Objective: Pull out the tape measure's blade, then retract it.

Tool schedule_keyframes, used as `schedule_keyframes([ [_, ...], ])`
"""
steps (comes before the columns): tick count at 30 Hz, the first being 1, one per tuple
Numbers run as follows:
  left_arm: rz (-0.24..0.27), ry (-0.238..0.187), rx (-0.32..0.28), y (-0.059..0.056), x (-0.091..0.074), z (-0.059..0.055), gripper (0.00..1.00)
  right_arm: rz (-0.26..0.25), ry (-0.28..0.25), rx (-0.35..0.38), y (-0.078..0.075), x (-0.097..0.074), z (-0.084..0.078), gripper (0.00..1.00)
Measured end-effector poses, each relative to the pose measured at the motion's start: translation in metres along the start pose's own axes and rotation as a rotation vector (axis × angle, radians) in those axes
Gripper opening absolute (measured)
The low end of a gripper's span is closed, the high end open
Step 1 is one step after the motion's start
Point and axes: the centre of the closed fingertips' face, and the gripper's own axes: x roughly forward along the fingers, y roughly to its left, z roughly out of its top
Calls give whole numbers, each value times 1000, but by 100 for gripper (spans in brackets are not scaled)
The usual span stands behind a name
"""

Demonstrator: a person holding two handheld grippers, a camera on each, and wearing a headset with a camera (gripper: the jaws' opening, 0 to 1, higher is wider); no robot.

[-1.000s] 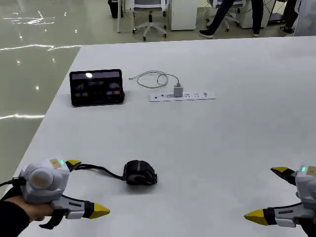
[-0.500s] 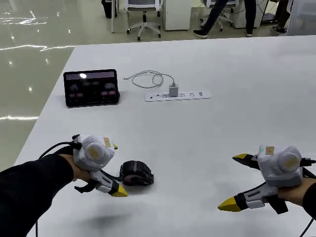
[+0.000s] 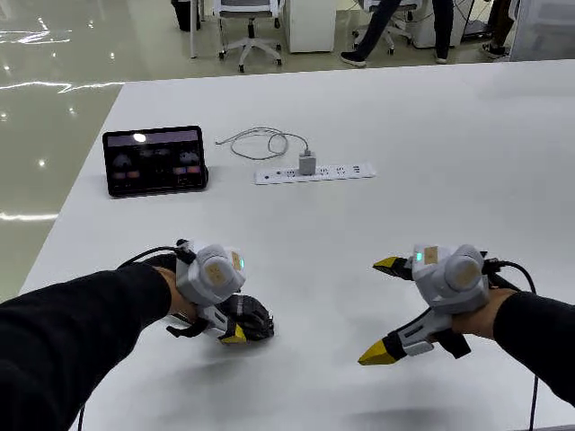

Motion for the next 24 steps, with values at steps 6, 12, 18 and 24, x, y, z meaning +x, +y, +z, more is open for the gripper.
schedule_keyframes([
  [6, 62, 46, -25, 10, -8, -8, 31, 45, 3, -33, 4, 25, 19, 89],
  [12, 53, 86, -8, 14, -10, -15, 31, 54, 20, -75, 4, 47, 24, 84],
  [18, 35, 98, 15, 22, -9, -19, 31, 54, 32, -68, 2, 73, 26, 74],
  [24, 27, 112, -5, 20, -8, -20, 31, 73, 34, -50, -1, 90, 33, 70],
])
